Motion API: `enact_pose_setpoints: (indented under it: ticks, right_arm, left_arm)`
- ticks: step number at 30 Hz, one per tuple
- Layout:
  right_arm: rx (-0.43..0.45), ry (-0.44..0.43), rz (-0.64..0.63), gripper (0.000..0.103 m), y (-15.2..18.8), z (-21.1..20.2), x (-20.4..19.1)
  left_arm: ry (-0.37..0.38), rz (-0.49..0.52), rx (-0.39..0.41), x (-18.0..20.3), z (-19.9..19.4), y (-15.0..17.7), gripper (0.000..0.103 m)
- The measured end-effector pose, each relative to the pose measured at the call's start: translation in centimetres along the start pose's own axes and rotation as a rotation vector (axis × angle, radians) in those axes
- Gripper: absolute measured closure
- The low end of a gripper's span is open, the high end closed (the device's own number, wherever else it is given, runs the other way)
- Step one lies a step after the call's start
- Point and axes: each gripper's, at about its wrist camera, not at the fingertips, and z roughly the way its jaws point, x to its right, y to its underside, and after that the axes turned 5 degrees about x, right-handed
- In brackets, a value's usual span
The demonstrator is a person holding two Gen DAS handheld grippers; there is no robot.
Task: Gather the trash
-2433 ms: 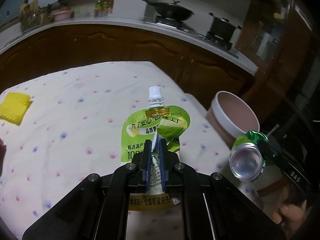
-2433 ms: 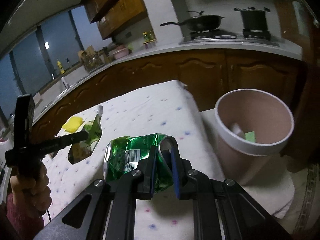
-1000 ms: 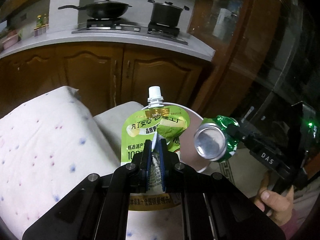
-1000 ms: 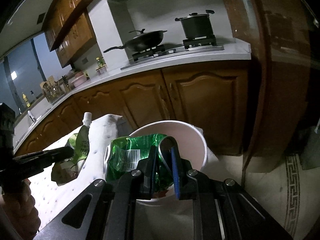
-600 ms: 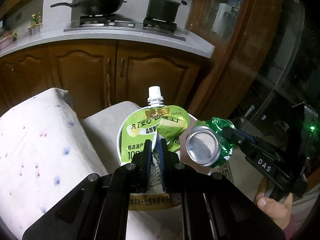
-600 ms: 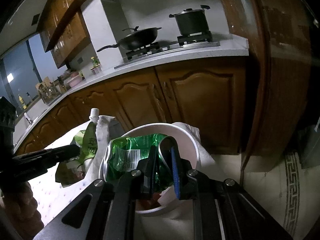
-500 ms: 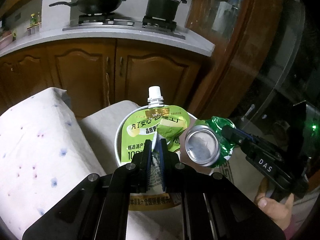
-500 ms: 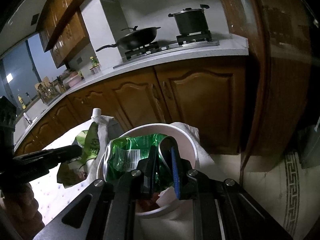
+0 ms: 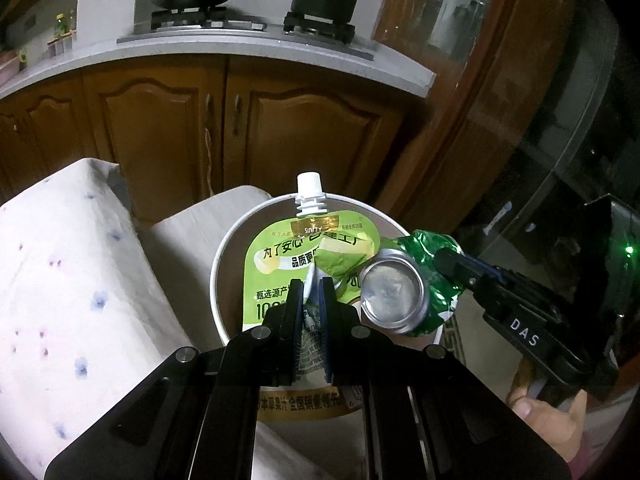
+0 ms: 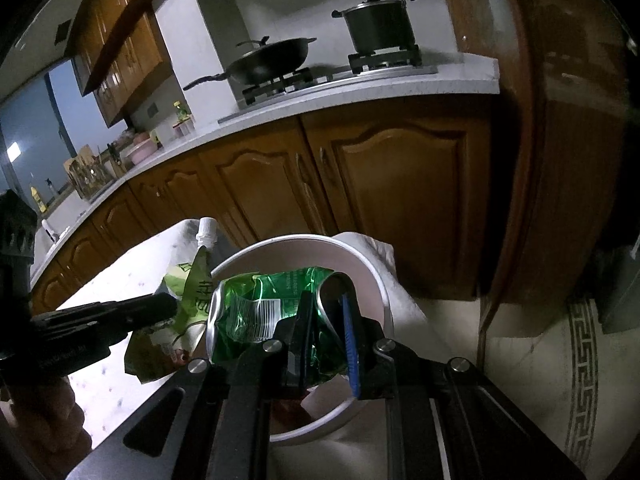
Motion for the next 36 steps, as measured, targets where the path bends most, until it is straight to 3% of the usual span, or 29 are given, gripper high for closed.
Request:
enact_pose_setpoints:
  ticks: [3,4,6,9,20,26,36]
  right_arm:
    - [-0.017,-0.012,0.02,0.086,0.1,0.5,0.4]
    - [-0.021,-0.015,0.027,0.083,0.1,0.6,0.5]
    - [-0.017,-0.021,0.033,0.08,0.2,0.5,0.6]
    - [-0.014,-0.024,0.037,0.079,0.3,0.3,0.5]
    - [0.034,-0.049,0.061,0.051,0.5,-1.6,-0.1]
    - [0.064,-0.08,0.069,0.029,0.8,-3.5,-1.6]
    - [0.116,-0.184,0.095,0.01,2.7,-7.2,-6.0]
  left_arm:
    - [-0.003,-0.003,-0.008,-0.1,0.1,0.0,0.089]
    - [-0.005,-0.004,-0.009,-0.1,0.1,0.1,0.074]
    - [-0.02,-0.004,0.004,-0.3,-0.3,0.2,0.061]
    - [-0.029,-0.01,0.012,-0.5,-0.8,0.3,0.061]
    - [-0.055,-0.063,0.032,-2.5,-3.5,1.9,0.053]
    - [-0.087,-0.105,0.052,-4.1,-6.0,3.4,0.035]
    - [-0.131,-0.188,0.13,-6.9,-12.9,7.4,0.025]
